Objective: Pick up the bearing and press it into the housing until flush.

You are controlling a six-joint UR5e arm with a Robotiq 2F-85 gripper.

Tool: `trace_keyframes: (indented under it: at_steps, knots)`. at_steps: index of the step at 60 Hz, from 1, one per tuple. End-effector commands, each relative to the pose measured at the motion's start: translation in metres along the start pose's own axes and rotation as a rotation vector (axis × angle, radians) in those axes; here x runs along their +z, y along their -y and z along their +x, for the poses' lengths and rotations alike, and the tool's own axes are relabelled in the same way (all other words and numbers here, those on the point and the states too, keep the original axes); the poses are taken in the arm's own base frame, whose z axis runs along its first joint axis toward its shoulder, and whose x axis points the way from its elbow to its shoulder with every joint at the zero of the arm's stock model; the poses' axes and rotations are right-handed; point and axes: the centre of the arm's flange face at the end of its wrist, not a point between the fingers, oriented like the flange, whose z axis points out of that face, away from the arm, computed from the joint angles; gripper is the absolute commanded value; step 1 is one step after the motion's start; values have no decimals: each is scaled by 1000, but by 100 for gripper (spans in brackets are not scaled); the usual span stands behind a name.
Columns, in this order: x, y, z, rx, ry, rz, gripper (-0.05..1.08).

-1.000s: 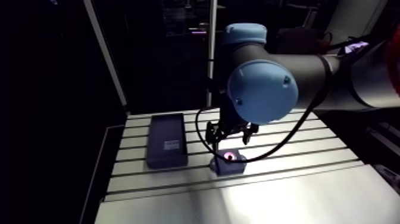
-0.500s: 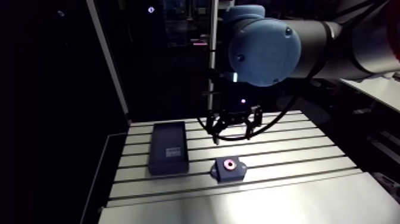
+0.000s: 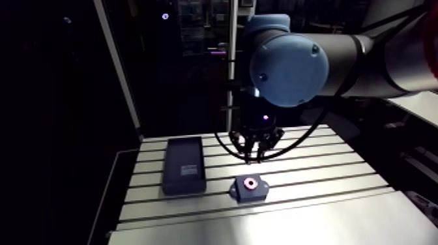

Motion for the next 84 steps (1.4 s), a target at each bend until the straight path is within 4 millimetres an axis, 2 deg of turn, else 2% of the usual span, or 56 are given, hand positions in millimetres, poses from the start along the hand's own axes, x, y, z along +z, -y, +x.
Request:
trace_keyframes:
  at_steps: [1, 26, 39, 84]
  knots:
    - [7, 0, -4, -1, -6, -4, 107]
    - [27, 0, -6, -6, -1, 0, 108]
    - [44, 2, -10, -7, 2, 10, 108]
    - [57, 5, -17, -47, -28, 16, 108]
